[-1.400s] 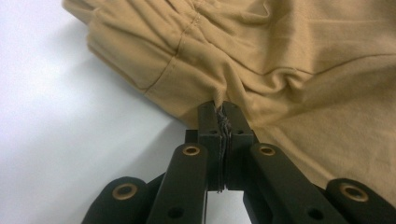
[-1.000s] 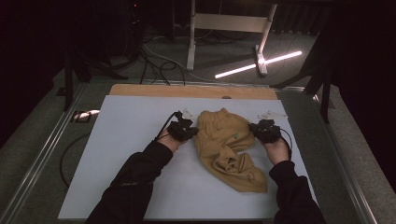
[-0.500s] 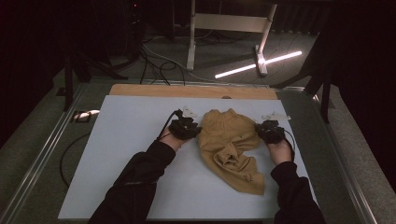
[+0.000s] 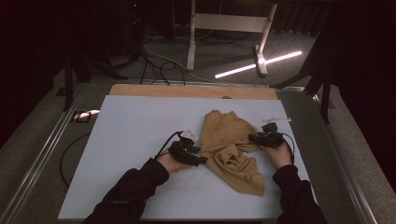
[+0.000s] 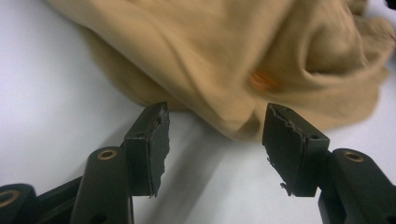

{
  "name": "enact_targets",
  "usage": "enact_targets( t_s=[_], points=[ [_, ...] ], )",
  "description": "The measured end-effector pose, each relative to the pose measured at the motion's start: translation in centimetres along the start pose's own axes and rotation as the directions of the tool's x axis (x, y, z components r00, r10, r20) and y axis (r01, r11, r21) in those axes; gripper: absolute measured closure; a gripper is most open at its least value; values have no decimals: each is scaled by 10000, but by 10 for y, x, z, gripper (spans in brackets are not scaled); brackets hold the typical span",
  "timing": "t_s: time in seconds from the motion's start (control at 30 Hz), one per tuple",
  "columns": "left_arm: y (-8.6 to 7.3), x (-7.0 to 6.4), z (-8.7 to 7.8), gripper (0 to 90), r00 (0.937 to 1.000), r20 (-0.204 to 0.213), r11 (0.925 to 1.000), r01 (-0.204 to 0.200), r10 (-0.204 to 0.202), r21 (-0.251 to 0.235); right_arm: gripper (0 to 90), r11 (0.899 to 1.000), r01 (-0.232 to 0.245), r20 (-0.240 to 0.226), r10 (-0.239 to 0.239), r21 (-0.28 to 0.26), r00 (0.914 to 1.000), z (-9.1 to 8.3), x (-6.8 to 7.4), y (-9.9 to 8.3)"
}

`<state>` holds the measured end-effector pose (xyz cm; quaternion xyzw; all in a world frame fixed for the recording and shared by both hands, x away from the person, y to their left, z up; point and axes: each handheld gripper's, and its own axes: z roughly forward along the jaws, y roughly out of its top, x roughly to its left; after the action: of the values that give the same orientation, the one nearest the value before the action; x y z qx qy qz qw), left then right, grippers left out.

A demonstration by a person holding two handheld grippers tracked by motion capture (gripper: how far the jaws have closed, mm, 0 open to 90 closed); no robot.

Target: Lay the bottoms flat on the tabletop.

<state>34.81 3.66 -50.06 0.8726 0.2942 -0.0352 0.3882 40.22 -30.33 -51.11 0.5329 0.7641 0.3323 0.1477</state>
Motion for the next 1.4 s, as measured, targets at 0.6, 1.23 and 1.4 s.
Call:
enact_targets(
  t_s=[0.6,1.23,1.4],
  points=[
    [3,-11,7,875,9985,-117,9985,533,-532,131,874,9952,923,413,-909,-325,9950,-12,13,0],
    [-32,-15,-84,878,9939,-535,9838,-870,965,1569,875,9791,1929,-693,-1973,-648,9779,-31,36,4],
    [-47,-11,-100,877,9911,-970,9807,-724,911,1816,875,9692,2426,-1296,-2459,-412,9606,-44,54,-16]
  ],
)
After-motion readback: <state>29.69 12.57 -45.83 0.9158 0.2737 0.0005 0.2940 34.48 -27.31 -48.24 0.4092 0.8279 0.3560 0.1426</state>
